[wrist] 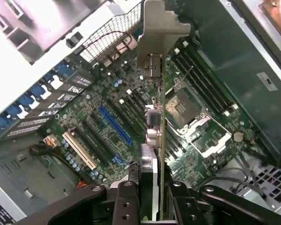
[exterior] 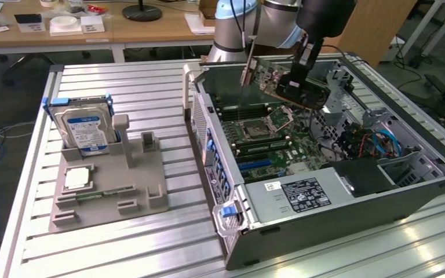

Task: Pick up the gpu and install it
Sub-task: 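Insert the gpu into the slot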

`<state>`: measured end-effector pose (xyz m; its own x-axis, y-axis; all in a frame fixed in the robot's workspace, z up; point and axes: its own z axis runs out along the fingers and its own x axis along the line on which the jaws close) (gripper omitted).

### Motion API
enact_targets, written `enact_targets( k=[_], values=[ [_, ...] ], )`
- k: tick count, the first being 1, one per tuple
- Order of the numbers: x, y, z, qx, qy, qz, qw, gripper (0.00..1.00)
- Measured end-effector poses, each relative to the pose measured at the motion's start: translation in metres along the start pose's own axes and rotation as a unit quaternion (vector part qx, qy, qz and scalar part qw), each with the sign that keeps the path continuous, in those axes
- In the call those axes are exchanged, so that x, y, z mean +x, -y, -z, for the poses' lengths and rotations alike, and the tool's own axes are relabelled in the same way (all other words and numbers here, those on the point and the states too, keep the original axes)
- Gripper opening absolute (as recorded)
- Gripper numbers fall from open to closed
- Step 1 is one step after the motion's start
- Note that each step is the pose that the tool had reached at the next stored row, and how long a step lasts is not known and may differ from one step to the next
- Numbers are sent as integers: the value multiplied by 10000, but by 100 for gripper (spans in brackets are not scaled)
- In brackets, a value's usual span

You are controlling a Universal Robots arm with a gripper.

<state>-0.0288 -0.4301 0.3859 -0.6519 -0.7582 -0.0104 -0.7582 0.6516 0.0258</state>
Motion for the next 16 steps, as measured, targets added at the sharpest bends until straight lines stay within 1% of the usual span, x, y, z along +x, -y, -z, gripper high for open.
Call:
enact_targets(
  k=[3,6,9,12,13,14,16],
  values=[
    [0,2,-49,0,-10,254,9997,28],
    [1,3,-89,-3,-16,532,9986,28],
    [1,4,-121,-5,-22,801,9968,28],
    [1,5,-147,-3,-26,1068,9943,28],
    [1,5,-153,4,-23,1139,9935,28],
    [1,5,-156,19,-15,1205,9927,28],
    [2,5,-161,64,14,1339,9910,28]
  ],
)
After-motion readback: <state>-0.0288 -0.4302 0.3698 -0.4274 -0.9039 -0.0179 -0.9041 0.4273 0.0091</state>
